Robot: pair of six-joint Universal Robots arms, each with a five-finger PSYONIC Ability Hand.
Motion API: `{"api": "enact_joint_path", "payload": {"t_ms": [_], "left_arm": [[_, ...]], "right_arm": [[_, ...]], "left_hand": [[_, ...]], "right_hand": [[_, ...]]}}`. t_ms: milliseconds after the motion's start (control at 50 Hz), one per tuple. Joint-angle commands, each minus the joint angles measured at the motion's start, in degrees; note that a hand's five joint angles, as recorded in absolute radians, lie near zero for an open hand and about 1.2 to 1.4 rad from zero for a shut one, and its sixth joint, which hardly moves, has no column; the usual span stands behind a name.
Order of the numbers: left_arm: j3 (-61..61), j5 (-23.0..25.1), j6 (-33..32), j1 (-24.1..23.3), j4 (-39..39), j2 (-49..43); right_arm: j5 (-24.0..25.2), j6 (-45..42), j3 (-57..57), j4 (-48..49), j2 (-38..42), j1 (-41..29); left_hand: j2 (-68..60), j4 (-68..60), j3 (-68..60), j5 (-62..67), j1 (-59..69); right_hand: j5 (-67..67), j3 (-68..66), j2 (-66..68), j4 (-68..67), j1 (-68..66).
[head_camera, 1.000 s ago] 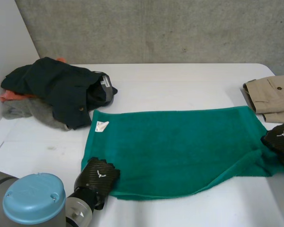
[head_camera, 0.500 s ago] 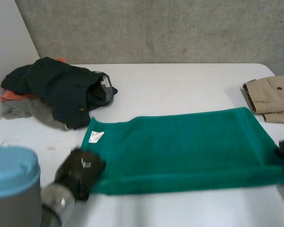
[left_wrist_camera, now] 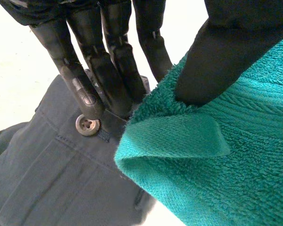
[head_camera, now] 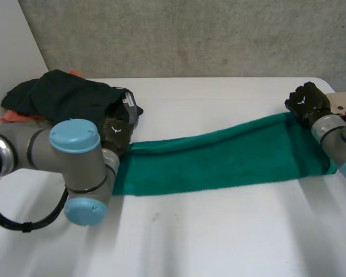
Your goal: Fold the laundry.
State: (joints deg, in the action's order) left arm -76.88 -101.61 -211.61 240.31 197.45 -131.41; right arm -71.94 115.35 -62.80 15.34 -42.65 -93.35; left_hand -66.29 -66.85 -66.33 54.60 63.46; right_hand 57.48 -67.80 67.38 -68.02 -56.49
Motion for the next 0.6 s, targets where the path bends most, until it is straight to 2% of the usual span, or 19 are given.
{"api": "enact_joint_path", "payload": {"t_ms": [20, 140, 260, 320, 440, 600], "left_arm": [[6.8, -0.6, -0.9, 0.0, 0.9, -5.5], [6.4, -0.6, -2.5, -0.5, 2.1, -3.7], [2.4, -0.2, -2.4, -0.4, 2.2, 3.3], [-1.0, 0.4, -2.4, -0.5, 2.1, 5.5], [-7.7, 4.0, -2.5, -0.3, 1.4, 6.2], [-5.8, 6.2, -2.8, 1.4, 3.4, 1.6]], "right_arm": [[-3.0, 0.0, 9.2, 4.7, 11.1, -1.2], [-5.2, 4.7, 6.6, 4.4, 7.6, -1.6], [-4.7, 17.7, -3.4, 1.7, -7.7, -0.8], [-2.5, 22.8, -7.8, -4.0, -13.5, 0.0], [3.2, 24.1, -14.8, -16.6, -16.9, 6.5], [5.2, 23.4, -19.5, -17.3, -16.9, 8.7]], "left_hand": [[54.3, 54.9, 54.4, -52.6, -51.5], [55.6, 56.1, 55.6, -53.9, -52.7], [55.6, 56.1, 55.6, -53.9, -52.7], [55.6, 56.1, 55.6, -53.9, -52.7], [55.7, 56.3, 55.8, -54.0, -52.9], [55.1, 55.6, 55.1, -53.4, -52.2]], "right_hand": [[-57.5, 57.8, -57.4, 58.0, 46.5], [-57.5, 57.8, -57.4, 58.0, 46.5], [-57.5, 57.8, -57.4, 58.0, 46.5], [-57.5, 57.8, -57.4, 58.0, 46.5], [-57.5, 57.8, -57.4, 58.0, 46.5], [-57.5, 57.8, -57.4, 58.0, 46.5]]}}
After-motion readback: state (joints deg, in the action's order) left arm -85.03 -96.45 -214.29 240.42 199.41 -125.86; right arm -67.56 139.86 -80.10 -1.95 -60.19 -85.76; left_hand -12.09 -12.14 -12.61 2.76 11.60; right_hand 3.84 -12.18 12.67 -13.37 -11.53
